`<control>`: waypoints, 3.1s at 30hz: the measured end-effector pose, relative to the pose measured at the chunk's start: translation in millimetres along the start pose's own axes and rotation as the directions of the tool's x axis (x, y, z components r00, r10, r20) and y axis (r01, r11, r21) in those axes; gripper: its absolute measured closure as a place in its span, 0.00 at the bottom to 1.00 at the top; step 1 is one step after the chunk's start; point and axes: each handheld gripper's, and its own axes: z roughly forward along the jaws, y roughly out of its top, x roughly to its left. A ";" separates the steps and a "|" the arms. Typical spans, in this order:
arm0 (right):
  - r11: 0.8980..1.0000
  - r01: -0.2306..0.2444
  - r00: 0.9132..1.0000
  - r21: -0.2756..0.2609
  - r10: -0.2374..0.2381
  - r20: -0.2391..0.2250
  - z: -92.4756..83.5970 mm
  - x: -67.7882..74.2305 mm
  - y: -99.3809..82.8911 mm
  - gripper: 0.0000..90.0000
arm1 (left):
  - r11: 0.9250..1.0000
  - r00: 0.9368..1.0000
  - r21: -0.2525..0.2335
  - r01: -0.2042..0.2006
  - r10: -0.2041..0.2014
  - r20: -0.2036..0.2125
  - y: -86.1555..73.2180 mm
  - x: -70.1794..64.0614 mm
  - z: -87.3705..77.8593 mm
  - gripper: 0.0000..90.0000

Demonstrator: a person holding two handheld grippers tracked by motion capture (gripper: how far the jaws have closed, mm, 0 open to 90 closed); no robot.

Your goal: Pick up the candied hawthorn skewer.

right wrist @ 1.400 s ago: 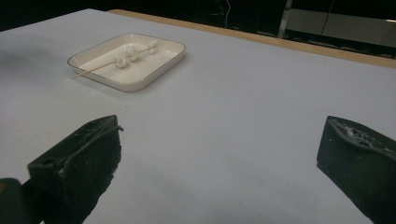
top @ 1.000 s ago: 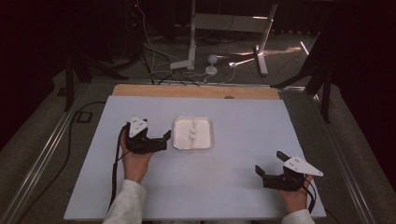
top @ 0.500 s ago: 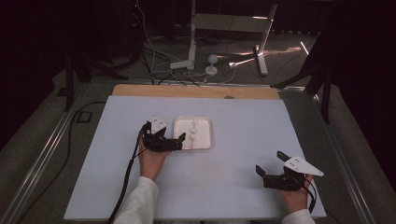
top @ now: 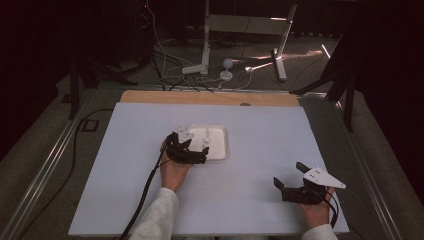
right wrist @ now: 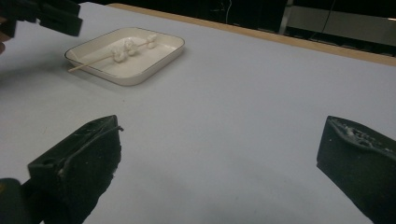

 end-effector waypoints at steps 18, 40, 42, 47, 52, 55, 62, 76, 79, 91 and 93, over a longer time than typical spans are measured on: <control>1.000 0.003 1.000 0.004 -0.003 0.002 0.1 -0.3 -0.4 0.00 | 0.983 1.000 0.183 -0.008 0.004 0.023 -5.8 -11.6 24.9 0.51; 1.000 0.021 1.000 0.006 -0.021 0.007 0.0 1.6 0.1 0.00 | 0.963 0.998 0.264 0.059 -0.063 0.006 -3.0 0.2 20.3 1.00; 1.000 0.016 1.000 0.005 -0.016 0.009 -0.5 1.6 0.2 0.00 | 0.962 0.997 0.263 0.066 -0.072 0.014 -3.0 1.7 18.9 1.00; 1.000 0.015 1.000 0.005 -0.015 0.010 -0.6 1.6 0.2 0.00 | 0.964 0.996 0.253 0.081 -0.088 0.017 -3.7 6.2 14.3 1.00; 1.000 0.018 1.000 0.007 -0.018 0.010 -0.5 2.2 0.3 0.00 | 0.970 0.996 0.230 0.078 -0.087 0.030 -1.8 6.6 8.7 1.00; 1.000 0.016 1.000 0.006 -0.016 0.010 -0.5 2.1 0.2 0.00 | 0.973 0.996 0.219 0.076 -0.086 0.037 -0.8 6.4 5.2 1.00; 1.000 0.026 1.000 0.008 -0.026 0.010 -0.3 2.6 0.1 0.00 | 0.980 0.993 0.178 0.084 -0.097 0.067 -0.9 9.7 -7.9 1.00; 1.000 0.022 1.000 0.015 -0.022 0.007 0.9 3.8 -0.1 0.00 | 0.990 0.990 0.112 0.084 -0.096 0.101 -9.5 17.1 -33.5 0.99; 1.000 0.020 1.000 0.014 -0.020 0.008 0.7 3.9 0.1 0.00 | 0.992 0.990 0.098 0.078 -0.088 0.107 -11.9 17.7 -39.6 0.99; 1.000 -0.013 1.000 0.003 0.013 0.011 0.1 2.3 2.2 0.00 | 0.999 0.990 0.013 0.052 -0.053 0.132 -24.9 18.2 -67.6 0.99; 1.000 -0.025 1.000 -0.006 0.025 0.011 1.9 0.9 6.3 0.00 | 0.998 0.989 0.004 0.056 -0.056 0.136 -28.5 18.6 -71.1 0.99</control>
